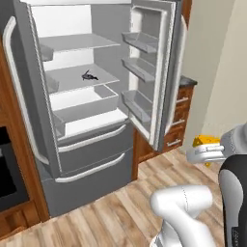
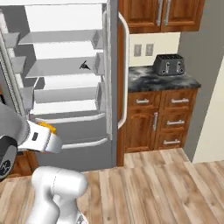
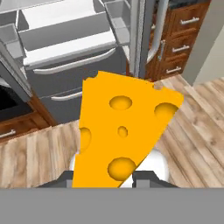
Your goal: Take the cheese, fish, and squash from the fridge and place them on the plate on the dining counter to create an appetizer plate.
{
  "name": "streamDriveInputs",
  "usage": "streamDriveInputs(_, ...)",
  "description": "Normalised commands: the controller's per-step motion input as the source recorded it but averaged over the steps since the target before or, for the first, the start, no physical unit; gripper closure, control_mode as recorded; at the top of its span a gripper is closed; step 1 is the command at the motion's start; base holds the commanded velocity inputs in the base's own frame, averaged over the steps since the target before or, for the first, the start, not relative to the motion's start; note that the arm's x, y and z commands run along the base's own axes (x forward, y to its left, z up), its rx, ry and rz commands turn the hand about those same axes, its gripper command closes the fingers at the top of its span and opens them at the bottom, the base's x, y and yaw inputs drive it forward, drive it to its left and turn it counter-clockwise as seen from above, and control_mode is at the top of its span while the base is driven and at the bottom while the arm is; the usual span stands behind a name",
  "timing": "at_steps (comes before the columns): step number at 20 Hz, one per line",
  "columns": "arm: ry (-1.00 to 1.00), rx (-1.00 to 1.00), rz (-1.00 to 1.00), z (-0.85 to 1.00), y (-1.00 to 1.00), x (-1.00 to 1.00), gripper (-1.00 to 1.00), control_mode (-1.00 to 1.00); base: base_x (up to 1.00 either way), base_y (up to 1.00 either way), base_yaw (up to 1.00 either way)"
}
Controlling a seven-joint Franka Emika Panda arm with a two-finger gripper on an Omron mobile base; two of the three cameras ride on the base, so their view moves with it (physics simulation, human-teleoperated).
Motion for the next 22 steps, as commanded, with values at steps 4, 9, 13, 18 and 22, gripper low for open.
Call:
streamDriveInputs(4, 0.00, 0.00, 0.00, 0.00, 0.00, 0.00, 1.00, 1.00, -0.61, 0.00, -0.72)
streamDriveInputs(9, 0.00, 0.00, 0.00, 0.00, 0.00, 0.00, 1.00, 1.00, -0.46, 0.00, -0.79)
streamDriveInputs(13, 0.00, 0.00, 0.00, 0.00, 0.00, 0.00, 1.00, 1.00, -0.34, 0.00, -0.83)
streamDriveInputs(18, 0.00, 0.00, 0.00, 0.00, 0.00, 0.00, 1.00, 1.00, -0.15, 0.09, -0.77)
streamDriveInputs(22, 0.00, 0.00, 0.00, 0.00, 0.00, 0.00, 1.00, 1.00, 0.37, 0.60, -0.56)
